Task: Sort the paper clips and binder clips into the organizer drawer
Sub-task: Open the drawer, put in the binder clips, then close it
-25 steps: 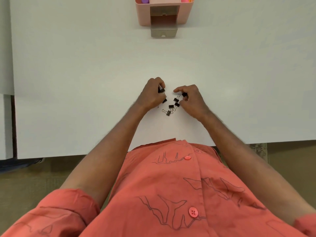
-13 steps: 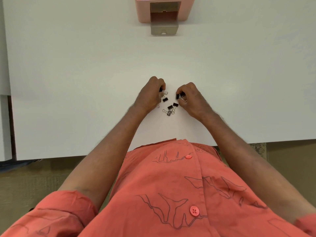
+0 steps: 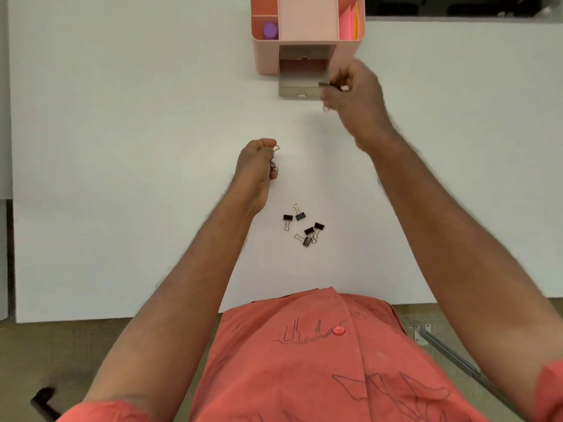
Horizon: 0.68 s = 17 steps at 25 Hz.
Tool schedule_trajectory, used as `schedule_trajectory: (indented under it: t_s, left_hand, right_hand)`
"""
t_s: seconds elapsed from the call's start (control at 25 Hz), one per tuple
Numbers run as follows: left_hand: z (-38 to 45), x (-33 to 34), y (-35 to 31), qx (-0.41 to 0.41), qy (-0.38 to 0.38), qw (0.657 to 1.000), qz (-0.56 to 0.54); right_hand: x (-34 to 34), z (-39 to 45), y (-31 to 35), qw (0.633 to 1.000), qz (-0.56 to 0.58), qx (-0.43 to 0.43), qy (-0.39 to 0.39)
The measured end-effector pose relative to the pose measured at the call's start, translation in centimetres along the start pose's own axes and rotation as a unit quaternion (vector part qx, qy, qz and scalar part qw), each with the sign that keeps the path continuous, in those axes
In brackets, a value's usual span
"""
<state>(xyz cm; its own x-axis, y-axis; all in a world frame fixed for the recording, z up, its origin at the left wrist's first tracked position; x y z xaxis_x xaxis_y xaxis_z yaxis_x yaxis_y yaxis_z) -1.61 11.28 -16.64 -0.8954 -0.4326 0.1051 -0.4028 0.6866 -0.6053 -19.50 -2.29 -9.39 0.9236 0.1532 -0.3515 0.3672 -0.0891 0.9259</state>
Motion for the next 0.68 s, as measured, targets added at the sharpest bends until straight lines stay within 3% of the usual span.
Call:
schedule_trajectory:
  t_s: [0.16, 0.36, 0.52, 0.68]
  left_hand:
    - [1.3, 1.7, -7.0, 0.157, -0.038, 0.978, 0.133]
    - [2.1, 5.7, -14.5, 0.356, -0.077, 0.877, 0.314]
    - [4.9, 8.5, -15.2, 0.377, -0.032, 0.841, 0.387]
    - [6.7, 9.9, -14.1, 0.402, -0.044, 0.756, 0.515]
  right_hand:
    - [2.6, 4.7, 3.7, 0.942, -0.283, -0.175, 0.042]
    - [5.4, 5.8, 0.7, 0.849, -0.472, -0.208, 0.116]
    - [4.2, 5.2, 1.4, 0.884, -0.403, -0.232, 0.05]
    - [1.5, 4.0, 1.1, 0.925, -0.312, -0.215, -0.015]
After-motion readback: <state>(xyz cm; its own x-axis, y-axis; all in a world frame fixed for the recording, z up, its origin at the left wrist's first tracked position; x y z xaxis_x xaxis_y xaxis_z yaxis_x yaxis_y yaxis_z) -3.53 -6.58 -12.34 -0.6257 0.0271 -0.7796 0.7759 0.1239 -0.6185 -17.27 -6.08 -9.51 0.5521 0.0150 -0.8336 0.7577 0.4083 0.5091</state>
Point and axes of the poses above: each hand's wrist, its own z-axis towards the middle knuckle, its own x-axis out of the palm, y = z × x, the point moved 8 cm from there along z, towards the middle knuckle, and after that the axes turned 6 degrees about -x, right-handed, at the moved point
